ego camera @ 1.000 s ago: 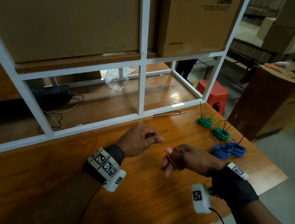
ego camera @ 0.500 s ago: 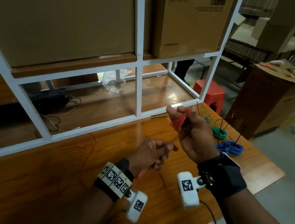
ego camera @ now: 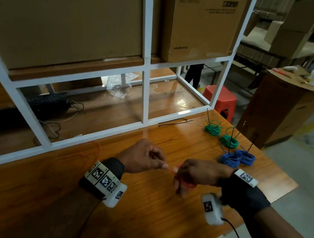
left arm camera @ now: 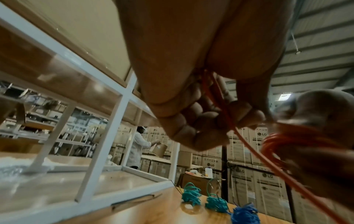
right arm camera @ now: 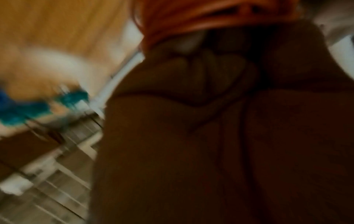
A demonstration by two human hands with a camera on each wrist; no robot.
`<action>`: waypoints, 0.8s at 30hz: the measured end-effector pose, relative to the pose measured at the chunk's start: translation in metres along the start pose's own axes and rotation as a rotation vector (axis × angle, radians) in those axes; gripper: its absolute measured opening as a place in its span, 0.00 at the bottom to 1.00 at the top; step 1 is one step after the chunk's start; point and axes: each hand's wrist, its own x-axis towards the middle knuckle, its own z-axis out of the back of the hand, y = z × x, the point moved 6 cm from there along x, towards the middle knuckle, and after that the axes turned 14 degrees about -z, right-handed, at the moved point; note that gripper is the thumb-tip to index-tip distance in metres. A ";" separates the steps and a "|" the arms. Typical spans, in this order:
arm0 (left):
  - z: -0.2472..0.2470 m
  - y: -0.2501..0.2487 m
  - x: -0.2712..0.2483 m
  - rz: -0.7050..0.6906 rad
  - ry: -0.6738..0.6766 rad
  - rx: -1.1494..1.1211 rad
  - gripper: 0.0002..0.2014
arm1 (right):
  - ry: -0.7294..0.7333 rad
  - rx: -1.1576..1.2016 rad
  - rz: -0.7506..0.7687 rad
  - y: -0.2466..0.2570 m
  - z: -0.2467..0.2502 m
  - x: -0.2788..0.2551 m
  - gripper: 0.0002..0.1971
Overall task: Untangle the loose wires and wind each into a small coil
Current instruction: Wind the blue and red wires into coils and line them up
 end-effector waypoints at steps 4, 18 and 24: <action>0.024 -0.012 0.010 -0.076 -0.162 -0.068 0.10 | 0.371 0.534 0.261 0.003 -0.018 -0.006 0.26; 0.029 0.013 0.019 -0.041 -0.442 -0.151 0.19 | 0.120 0.973 0.386 -0.011 0.005 -0.006 0.18; 0.015 0.028 0.019 0.085 -0.309 -0.335 0.18 | -0.116 0.686 0.272 -0.015 0.007 -0.007 0.19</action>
